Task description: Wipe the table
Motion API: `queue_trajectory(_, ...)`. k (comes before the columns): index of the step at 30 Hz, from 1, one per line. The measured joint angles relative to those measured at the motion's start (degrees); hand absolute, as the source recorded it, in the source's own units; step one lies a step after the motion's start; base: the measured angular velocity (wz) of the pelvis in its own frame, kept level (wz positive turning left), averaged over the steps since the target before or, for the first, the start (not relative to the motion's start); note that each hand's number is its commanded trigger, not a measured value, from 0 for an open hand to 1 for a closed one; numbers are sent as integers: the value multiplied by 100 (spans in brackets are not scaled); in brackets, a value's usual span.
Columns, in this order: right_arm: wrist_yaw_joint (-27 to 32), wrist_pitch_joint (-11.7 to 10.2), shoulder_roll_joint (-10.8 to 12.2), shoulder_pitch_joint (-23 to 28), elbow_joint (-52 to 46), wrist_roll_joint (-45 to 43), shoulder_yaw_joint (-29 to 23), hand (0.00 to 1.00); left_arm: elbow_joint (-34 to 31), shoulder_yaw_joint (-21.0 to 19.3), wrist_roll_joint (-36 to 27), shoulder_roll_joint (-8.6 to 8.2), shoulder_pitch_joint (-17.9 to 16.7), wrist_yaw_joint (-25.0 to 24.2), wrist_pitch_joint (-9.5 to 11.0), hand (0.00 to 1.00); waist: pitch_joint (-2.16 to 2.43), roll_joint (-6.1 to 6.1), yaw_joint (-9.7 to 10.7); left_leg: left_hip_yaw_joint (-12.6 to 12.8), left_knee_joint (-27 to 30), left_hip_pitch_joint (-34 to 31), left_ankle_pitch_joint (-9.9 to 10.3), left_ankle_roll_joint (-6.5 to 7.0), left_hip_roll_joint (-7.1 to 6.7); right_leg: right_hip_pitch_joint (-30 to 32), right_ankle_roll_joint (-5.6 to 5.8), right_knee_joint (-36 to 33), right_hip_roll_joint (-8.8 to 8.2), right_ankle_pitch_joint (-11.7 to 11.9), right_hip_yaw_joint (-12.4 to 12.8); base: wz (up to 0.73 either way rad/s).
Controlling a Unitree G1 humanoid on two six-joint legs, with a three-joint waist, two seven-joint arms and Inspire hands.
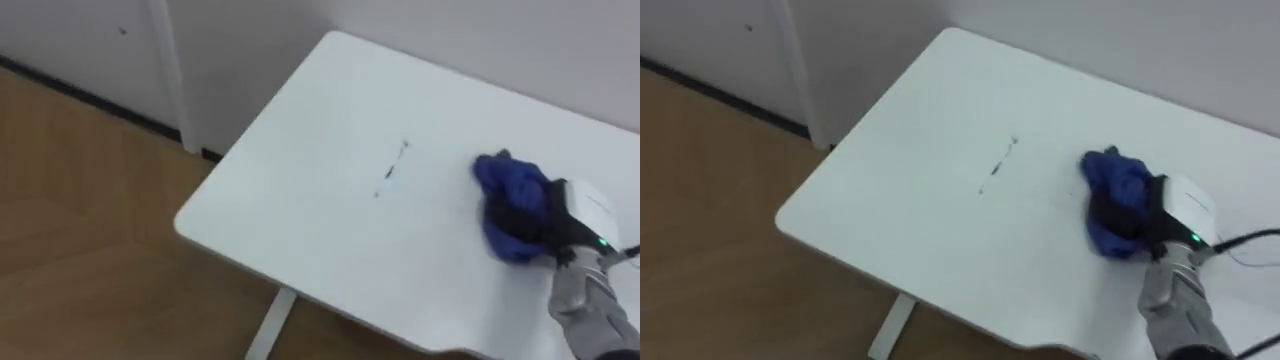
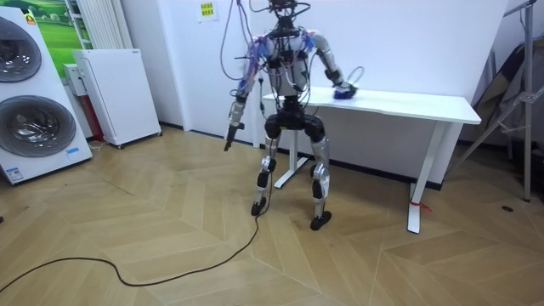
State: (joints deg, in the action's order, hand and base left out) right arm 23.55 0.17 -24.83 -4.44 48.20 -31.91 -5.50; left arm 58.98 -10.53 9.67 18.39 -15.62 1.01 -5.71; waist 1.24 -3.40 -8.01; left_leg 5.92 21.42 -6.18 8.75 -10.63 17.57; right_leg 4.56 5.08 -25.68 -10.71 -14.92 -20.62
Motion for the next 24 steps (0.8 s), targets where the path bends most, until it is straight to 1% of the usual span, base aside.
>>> queue_trajectory(1, -24, 50, -41, 130, 50, 8, -172, 100, -55, -1, -2, -99, -94, 0, 18, 0, -9, -17, 58, 286, 19, 92, -109, 94, 4, -80, -75, 11, 45, -64, 0, 15)
queue_trajectory(2, -29, 92, -48, 151, 51, 9, -251, 100, -123, -1, 9, -154, -132, 2, 16, 0, -9, -2, 96, 383, 54, 106, -108, 100, 3, -95, -111, 25, 94, -84, 2, -7)
queue_trajectory(3, -32, 144, -48, 154, 32, 49, -293, 100, -188, 10, 9, -209, -181, 2, 15, 0, -54, 6, 170, 543, 193, 100, -78, 146, -18, -126, -194, 42, 176, -107, 7, -17)
queue_trajectory(4, -78, 181, -17, 140, -51, 48, -269, 100, -194, 53, 1, -223, -172, 0, 14, 0, -88, 14, 152, 571, 349, 96, 76, 307, -139, -170, -289, 125, 287, -87, 29, -21)
queue_trajectory(5, -120, 231, 12, 117, -144, 47, -236, 100, -210, 75, 3, -223, -167, 0, 12, 0, -108, 27, 121, 574, 426, 95, 170, 333, -224, -172, -335, 136, 321, -83, 48, -33)
queue_trajectory(6, -167, 329, 51, 66, -311, 20, -139, 100, -218, 151, 3, -237, -136, 4, 9, 0, -142, 81, 39, 573, 524, 95, 399, 442, -434, -158, -401, 173, 426, -65, 156, -57)
queue_trajectory(7, -224, 469, 93, -45, -508, -16, -17, 100, -240, 199, -8, -286, -123, 6, 8, 0, -176, 155, -133, 572, 531, 157, 556, 537, -655, -103, -463, 189, 514, -26, 341, -78)
queue_trajectory(8, -274, 524, 123, -136, -600, -42, 61, 100, -242, 201, -9, -319, -138, 5, 1, 0, -184, 193, -250, 565, 518, 203, 601, 593, -747, -52, -499, 185, 555, -2, 460, -110)
queue_trajectory(9, -424, 600, 198, -368, -788, -225, 263, 100, -253, 202, -9, -377, -199, -5, -19, 0, -195, 292, -381, 572, 502, 240, 663, 657, -831, 42, -569, 184, 642, 50, 635, -115)
queue_trajectory(10, -577, 653, 261, -514, -1069, -469, 500, 100, -253, 198, -1, -415, -220, -31, -33, 0, -209, 352, -517, 573, 375, 303, 669, 663, -907, 118, -598, 186, 725, 87, 846, -103)
queue_trajectory(11, -666, 672, 282, -563, -1246, -607, 678, 100, -247, 196, -4, -428, -247, -53, -37, 0, -195, 375, -587, 568, 294, 323, 665, 659, -950, 170, -594, 185, 769, 99, 981, -86)
queue_trajectory(12, -817, 690, 322, -621, -1634, -883, 1003, 100, -232, 190, -12, -446, -269, -83, -49, 0, -199, 426, -714, 564, 138, 365, 634, 632, -1034, 248, -628, 170, 786, 135, 1108, -53)
queue_trajectory(13, -858, 667, 371, -665, -1898, -1045, 1288, 100, -232, 186, -35, -439, -277, -97, -94, 0, -210, 438, -701, 559, 54, 388, 600, 619, -1057, 294, -645, 177, 785, 159, 1118, -31)
queue_trajectory(14, -876, 619, 399, -662, -1961, -1077, 1367, 100, -245, 184, -46, -434, -276, -99, -118, 0, -185, 473, -665, 538, 14, 397, 579, 621, -1075, 307, -641, 181, 782, 159, 1120, 13)
queue_trajectory(15, -886, 522, 416, -652, -1968, -1079, 1503, 100, -272, 188, -95, -439, -306, -119, -145, 0, -199, 449, -667, 494, -103, 446, 533, 636, -1120, 295, -617, 204, 757, 144, 1109, 25)
queue_trajectory(16, -850, 454, 425, -601, -1983, -1082, 1532, 100, -332, 188, -124, -452, -423, -136, -170, 0, -197, 451, -643, 485, -238, 521, 493, 639, -1160, 238, -595, 243, 733, 131, 1102, 21)
queue_trajectory(17, -794, 413, 423, -558, -1972, -1075, 1526, 100, -410, 177, -127, -456, -520, -147, -197, 0, -193, 428, -617, 475, -286, 550, 488, 647, -1172, 212, -590, 292, 733, 128, 1099, 18)
queue_trajectory(18, -589, 263, 422, -392, -1816, -1062, 1487, 100, -518, 146, -130, -454, -634, -156, -248, 0, -179, 393, -499, 410, -354, 597, 480, 651, -1185, 104, -578, 406, 726, 129, 1026, 44)
queue_trajectory(19, -331, 59, 429, -173, -1679, -1004, 1324, 100, -531, 95, -116, -454, -741, -155, -274, 0, -142, 385, -306, 264, -427, 676, 458, 668, -1231, -101, -540, 559, 703, 133, 919, 60)
queue_trajectory(20, -203, -19, 429, -34, -1605, -991, 1223, 100, -531, 70, -96, -454, -770, -155, -277, 0, -139, 356, -204, 235, -475, 743, 447, 677, -1253, -231, -516, 649, 700, 129, 909, 85)
queue_trajectory(21, 97, -199, 433, 267, -1382, -945, 971, 100, -525, -22, -6, -452, -818, -156, -277, 0, -139, 312, -31, 181, -567, 892, 430, 703, -1309, -493, -467, 815, 682, 118, 904, 80)
queue_trajectory(22, 317, -320, 452, 625, -1212, -941, 615, 100, -532, -167, 174, -460, -863, -156, -269, 0, -61, 207, 84, 174, -629, 1004, 428, 707, -1354, -716, -415, 993, 672, 131, 905, 71)
queue_trajectory(23, 400, -344, 477, 793, -1139, -933, 418, 100, -542, -256, 270, -465, -883, -154, -260, 0, -36, 154, 124, 180, -644, 1047, 429, 708, -1367, -828, -386, 1092, 671, 149, 903, 44)
queue_trajectory(24, 548, -384, 492, 1100, -988, -845, 68, 100, -598, -413, 497, -464, -908, -152, -259, 0, -4, 50, 152, 180, -678, 1143, 436, 720, -1401, -994, -349, 1227, 660, 170, 908, 19)
